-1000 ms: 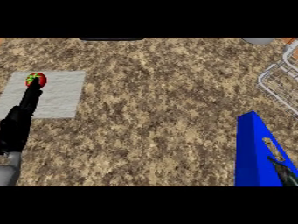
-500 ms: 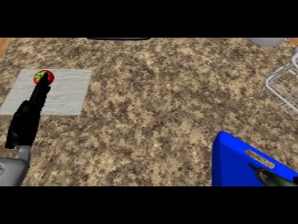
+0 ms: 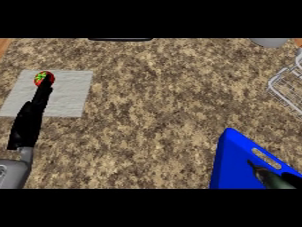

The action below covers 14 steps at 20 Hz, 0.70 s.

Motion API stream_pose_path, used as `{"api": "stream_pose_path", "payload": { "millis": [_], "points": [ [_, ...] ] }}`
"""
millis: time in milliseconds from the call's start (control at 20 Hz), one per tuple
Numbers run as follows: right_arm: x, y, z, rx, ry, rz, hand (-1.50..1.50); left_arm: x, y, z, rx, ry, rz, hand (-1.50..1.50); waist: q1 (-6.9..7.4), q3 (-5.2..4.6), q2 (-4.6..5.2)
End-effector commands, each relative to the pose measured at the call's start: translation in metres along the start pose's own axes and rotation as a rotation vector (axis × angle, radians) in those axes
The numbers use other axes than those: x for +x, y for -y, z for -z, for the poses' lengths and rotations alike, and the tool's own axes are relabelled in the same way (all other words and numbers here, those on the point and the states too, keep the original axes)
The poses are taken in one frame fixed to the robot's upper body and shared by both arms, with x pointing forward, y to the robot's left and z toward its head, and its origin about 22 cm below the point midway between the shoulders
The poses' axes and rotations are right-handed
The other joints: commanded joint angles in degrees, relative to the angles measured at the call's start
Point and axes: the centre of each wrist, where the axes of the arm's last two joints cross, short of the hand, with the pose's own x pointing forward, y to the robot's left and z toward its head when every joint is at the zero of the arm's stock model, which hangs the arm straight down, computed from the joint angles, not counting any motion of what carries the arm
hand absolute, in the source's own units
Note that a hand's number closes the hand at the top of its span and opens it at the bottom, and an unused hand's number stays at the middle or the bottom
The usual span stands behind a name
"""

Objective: Pick the eggplant from the tray and place it in the tiered basket

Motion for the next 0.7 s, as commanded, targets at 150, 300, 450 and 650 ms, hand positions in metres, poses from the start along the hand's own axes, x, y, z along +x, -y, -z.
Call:
{"api": "stream_pose_path", "payload": {
  "millis": [150,300,450,650],
  "points": [
    [0.007,-0.017,-0.014,-0.011,-0.181,-0.045,-1.50,-0.006,0.006,-0.005,0.006,-0.004,-0.003,0.00,0.56,0.27,0.15],
    [0.006,-0.017,-0.011,-0.049,-0.201,-0.075,-1.50,0.000,-0.001,-0.005,-0.024,0.009,0.003,0.00,0.87,0.27,0.11],
    [0.019,-0.018,-0.013,-0.061,-0.166,-0.074,-1.50,-0.010,-0.008,-0.003,-0.006,-0.007,0.003,0.00,0.62,0.29,0.18],
    [0.015,-0.031,-0.012,-0.046,-0.173,-0.083,-1.50,0.005,0.011,0.006,-0.016,0.002,-0.007,0.00,0.54,0.31,0.19]
  ]
}}
